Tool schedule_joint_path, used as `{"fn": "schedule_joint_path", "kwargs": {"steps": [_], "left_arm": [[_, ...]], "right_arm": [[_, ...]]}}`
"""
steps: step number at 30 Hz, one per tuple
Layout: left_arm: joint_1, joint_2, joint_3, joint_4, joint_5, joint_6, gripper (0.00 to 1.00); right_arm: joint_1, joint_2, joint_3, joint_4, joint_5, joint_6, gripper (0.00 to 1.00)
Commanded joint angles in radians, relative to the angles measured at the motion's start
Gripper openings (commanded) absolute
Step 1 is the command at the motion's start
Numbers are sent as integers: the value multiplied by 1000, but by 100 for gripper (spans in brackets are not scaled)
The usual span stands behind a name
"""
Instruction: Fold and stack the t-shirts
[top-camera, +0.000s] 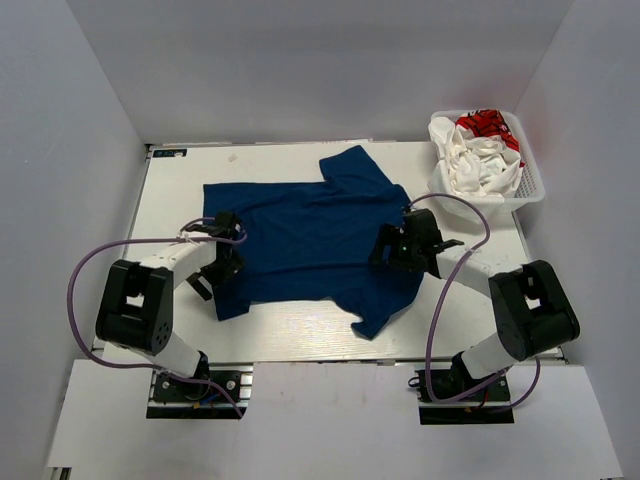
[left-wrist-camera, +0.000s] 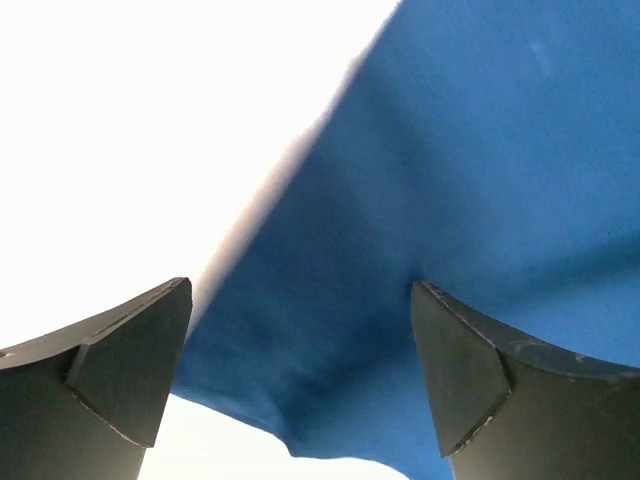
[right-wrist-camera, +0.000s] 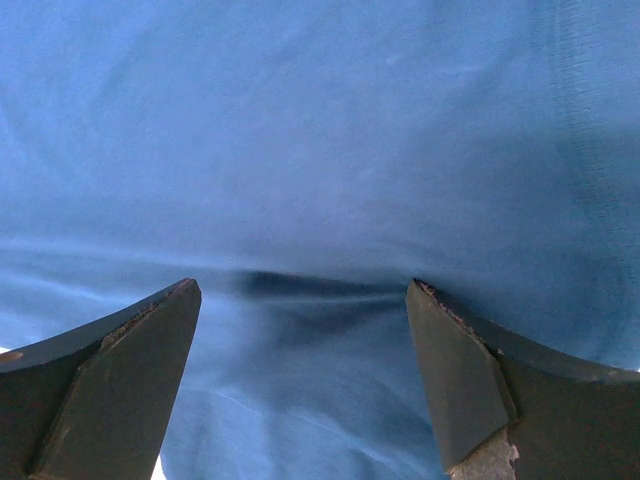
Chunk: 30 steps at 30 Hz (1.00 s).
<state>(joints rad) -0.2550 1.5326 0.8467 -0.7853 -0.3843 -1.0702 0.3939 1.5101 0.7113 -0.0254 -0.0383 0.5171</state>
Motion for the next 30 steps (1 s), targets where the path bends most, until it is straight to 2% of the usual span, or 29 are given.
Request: {"fn": "schedule_joint_path", "kwargs": {"steps": [1, 7, 10, 13, 16, 20, 25, 30], "left_arm": [[46, 34, 51, -100, -131, 30, 100], [46, -84, 169, -11, -114, 248, 100], [46, -159, 147, 180, 46, 372, 100], [46, -143, 138, 276, 93, 411, 100], [46, -20, 208, 258, 61, 411, 100], [46, 185, 385, 185, 22, 400, 100], [46, 401, 523, 176, -11, 409, 100], [77, 575, 693, 127, -11, 420, 100]], "right_arm": [[-18, 53, -46, -81, -17, -61, 90], [-13, 18, -42, -34, 9, -155, 90], [-13, -21, -21, -21, 11, -184, 90], [-18, -33, 38, -25, 32, -172, 90], [-18, 4, 104, -47, 101, -166, 90], [-16, 88, 212, -114, 173, -169, 90], [-18, 215, 326, -134, 201, -195, 90], [-20, 375, 517, -215, 222, -215, 90]]}}
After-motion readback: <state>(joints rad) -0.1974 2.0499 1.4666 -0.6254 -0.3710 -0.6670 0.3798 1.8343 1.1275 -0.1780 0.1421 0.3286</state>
